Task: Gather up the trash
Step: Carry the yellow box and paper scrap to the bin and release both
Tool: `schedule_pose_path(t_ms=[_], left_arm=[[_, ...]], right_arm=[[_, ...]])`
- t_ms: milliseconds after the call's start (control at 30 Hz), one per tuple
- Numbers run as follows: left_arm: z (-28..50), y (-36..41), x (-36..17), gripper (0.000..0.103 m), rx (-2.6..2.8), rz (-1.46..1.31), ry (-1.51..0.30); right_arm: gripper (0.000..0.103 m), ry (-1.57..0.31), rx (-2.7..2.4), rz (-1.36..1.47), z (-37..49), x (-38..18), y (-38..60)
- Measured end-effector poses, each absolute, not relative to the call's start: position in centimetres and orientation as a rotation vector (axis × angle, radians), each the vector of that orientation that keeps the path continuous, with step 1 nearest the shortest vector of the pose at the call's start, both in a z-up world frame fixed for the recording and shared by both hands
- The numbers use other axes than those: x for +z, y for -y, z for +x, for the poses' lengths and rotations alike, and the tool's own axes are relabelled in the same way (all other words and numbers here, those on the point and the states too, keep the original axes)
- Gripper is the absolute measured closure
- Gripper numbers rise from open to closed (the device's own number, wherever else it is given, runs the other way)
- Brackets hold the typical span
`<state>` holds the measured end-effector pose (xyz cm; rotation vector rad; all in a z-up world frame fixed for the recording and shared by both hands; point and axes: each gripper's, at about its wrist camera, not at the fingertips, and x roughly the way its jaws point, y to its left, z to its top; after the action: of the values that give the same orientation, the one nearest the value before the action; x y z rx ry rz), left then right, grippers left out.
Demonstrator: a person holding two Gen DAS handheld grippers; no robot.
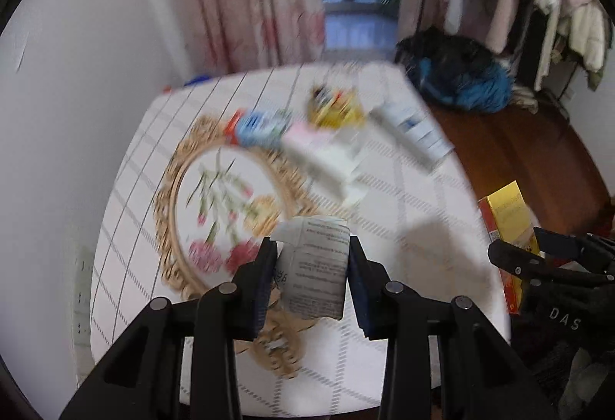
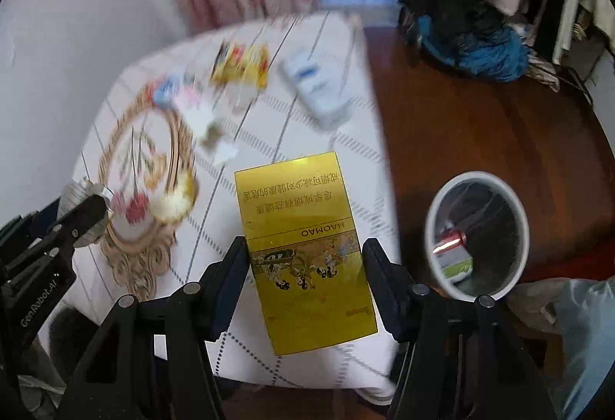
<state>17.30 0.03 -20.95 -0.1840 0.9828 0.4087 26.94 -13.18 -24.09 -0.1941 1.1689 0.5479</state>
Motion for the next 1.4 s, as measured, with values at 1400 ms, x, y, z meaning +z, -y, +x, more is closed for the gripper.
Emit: schedule_pose_path(t_ms=[1400], left_arm=[[45.7, 24.4, -31.3, 0.066, -0.167, -0.198, -1.276]], right_arm=[[0.041, -1.465, 0.092, 0.232, 47.5, -39.9, 45.0]])
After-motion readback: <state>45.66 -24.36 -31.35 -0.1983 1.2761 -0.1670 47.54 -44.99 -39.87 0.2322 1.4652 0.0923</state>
